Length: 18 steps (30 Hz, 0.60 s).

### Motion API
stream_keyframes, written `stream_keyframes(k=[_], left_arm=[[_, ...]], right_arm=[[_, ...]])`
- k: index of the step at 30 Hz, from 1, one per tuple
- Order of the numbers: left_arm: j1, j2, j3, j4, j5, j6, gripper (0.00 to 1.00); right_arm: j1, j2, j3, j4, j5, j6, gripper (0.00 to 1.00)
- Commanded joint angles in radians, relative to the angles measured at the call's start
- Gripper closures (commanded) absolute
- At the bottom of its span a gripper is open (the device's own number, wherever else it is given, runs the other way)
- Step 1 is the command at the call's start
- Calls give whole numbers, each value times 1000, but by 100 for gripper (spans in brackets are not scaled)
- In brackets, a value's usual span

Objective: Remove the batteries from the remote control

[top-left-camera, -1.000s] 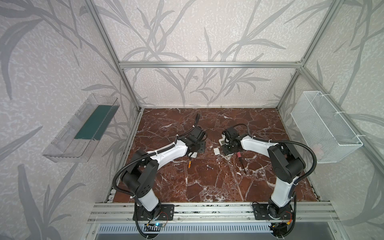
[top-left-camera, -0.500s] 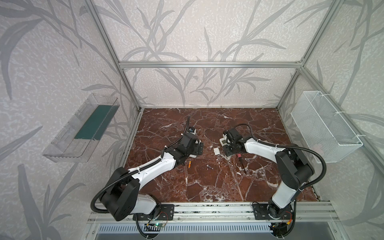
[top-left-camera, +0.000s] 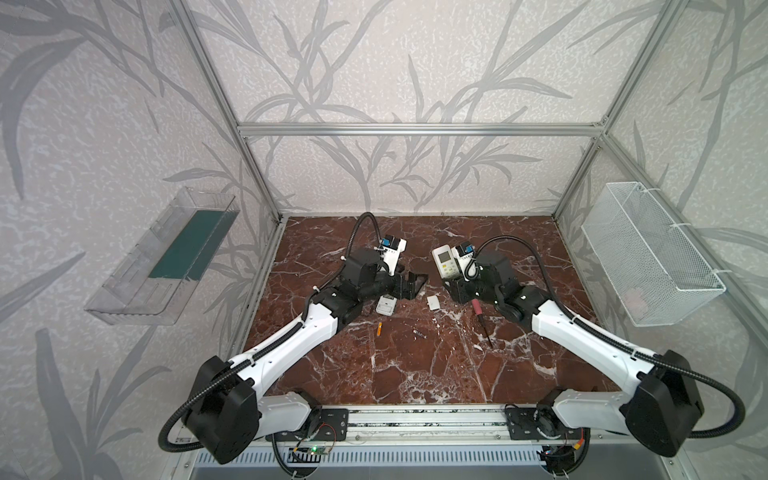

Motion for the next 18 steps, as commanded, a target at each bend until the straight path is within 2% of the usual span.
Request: stream_keyframes(k=[1, 7, 14, 18], left_arm=[[27, 42, 29, 115, 194, -161, 19], [67, 134, 53, 228, 293, -331, 36], [84, 202, 49, 285, 349, -430, 50], [84, 234, 46, 309, 376, -461, 63]], right_arm=[[28, -18, 2, 90, -63, -43, 69], [66, 8, 22, 107, -80, -79, 69], [82, 65, 32, 135, -104, -82, 69], [85, 88, 22, 155, -113, -66, 69]])
